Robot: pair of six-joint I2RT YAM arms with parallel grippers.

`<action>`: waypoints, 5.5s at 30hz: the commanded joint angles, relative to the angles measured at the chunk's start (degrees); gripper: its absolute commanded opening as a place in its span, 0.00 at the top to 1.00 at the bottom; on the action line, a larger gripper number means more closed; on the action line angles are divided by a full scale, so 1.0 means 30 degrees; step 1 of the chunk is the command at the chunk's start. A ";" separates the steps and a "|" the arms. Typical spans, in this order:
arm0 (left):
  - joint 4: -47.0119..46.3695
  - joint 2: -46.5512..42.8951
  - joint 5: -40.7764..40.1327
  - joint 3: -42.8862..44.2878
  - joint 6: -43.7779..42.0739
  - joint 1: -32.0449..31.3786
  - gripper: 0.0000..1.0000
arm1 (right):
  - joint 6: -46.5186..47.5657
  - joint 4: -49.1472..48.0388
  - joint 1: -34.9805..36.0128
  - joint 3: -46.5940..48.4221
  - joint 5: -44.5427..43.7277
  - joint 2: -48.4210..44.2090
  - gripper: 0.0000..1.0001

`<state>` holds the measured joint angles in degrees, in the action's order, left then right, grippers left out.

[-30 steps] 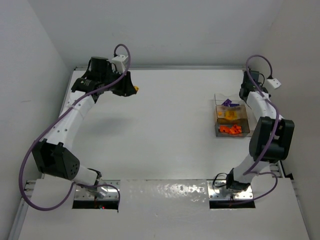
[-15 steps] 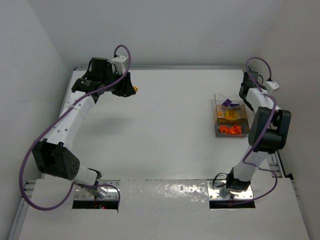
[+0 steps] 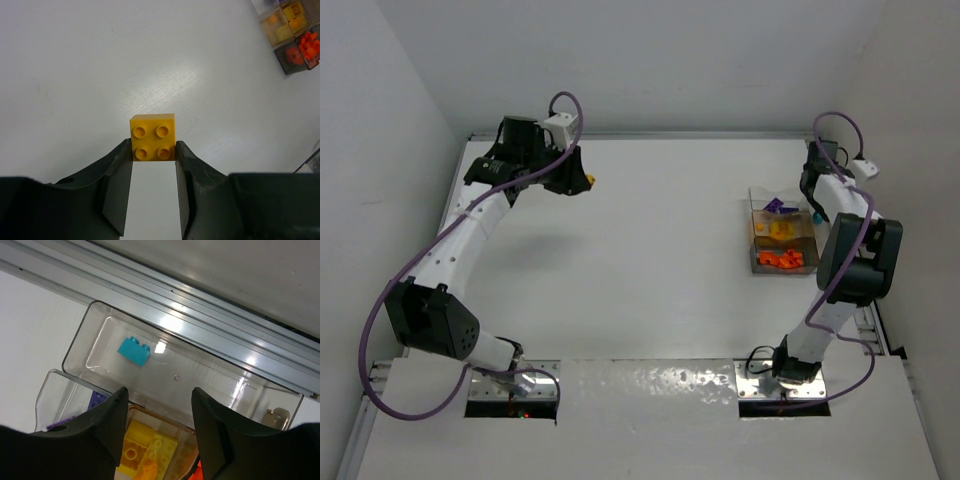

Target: Sort the legos into containers by color

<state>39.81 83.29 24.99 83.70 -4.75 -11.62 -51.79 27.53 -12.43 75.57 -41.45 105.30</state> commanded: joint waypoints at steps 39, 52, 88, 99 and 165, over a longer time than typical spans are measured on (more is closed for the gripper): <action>-0.3750 0.0451 0.7667 -0.0508 0.3078 -0.0112 1.00 | 1.9724 -2.5319 1.7793 -0.8199 1.9559 -0.5978 0.40; -0.3223 0.0510 0.7753 -0.0215 0.2728 -0.0375 1.00 | 2.1013 -2.5318 1.8790 -0.6998 1.7570 -0.4924 0.47; -0.2141 0.0889 0.4066 0.1274 0.2729 -0.0376 0.00 | 2.0197 -2.0818 1.7624 -0.7350 0.8788 -0.6180 1.00; 0.0146 0.1241 -0.8525 0.2275 -0.0903 -0.0376 0.00 | 1.1287 -0.0013 0.6964 -0.3103 0.2857 -0.6506 1.00; -0.1455 1.4365 -0.9238 1.4140 -0.1642 0.6304 0.21 | 1.3191 -0.5750 1.3224 -0.3130 0.7811 -0.6096 0.59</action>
<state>41.95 126.19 -5.30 122.91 -12.25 8.80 -11.27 12.08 27.35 66.22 -17.96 86.85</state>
